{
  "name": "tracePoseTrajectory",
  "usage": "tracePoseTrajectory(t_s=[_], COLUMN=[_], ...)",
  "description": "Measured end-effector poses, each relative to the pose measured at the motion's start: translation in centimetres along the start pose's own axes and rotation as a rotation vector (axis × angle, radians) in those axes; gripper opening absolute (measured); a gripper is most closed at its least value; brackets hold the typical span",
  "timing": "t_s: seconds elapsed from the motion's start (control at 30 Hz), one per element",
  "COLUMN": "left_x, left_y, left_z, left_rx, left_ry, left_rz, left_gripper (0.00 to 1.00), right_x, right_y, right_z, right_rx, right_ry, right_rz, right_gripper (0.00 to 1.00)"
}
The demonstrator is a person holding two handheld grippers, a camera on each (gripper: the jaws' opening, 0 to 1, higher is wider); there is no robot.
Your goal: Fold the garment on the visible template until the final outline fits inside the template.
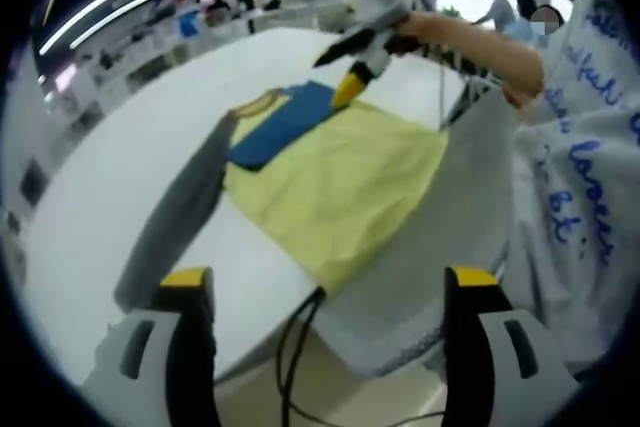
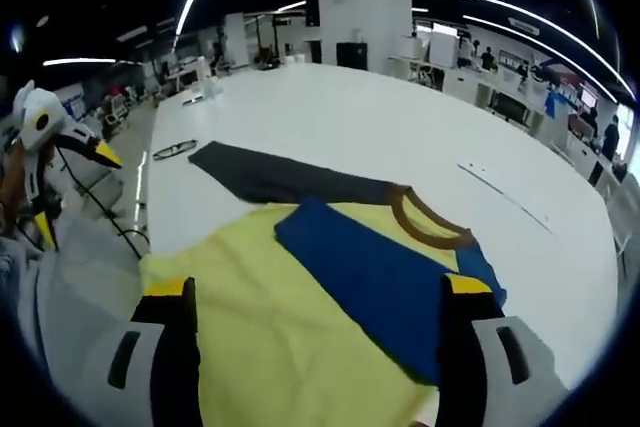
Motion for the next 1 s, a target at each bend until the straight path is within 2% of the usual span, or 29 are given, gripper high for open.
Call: tracePoseTrajectory(t_s=[0.27, 0.37, 0.8, 1.0], left_x=[-0.1, -0.3, -0.2, -0.3], left_y=[-0.1, -0.1, -0.3, -0.5], left_z=[0.1, 0.2, 0.4, 0.5], left_rx=[0.003, 0.001, 0.004, 0.006], left_ry=[-0.007, -0.009, -0.013, -0.015], left_rz=[0.007, 0.002, 0.016, 0.025], left_gripper=[0.92, 0.92, 0.92, 0.92], right_x=[0.0, 0.3, 0.4, 0.5], right_y=[1.8, 2.5, 5.5, 6.4], right_z=[0.8, 1.5, 1.9, 2.6], right_rx=[0.012, -0.016, 0.066, 0.066], right_ry=[0.013, -0.021, -0.018, -0.027], right_rz=[-0.003, -0.007, -0.039, -0.051], right_gripper=[1.0, 1.0, 1.0, 1.0])
Point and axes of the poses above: the point that each gripper's makers call its tool centre point, and the gripper's own axes: y roughly backward along the fingers, z roughly to its left, x roughly out of its underside, the point moved 8 cm from there along y, roughly backward along the fingers, and after that the axes turned 9 degrees about y, right-handed, at the moved point
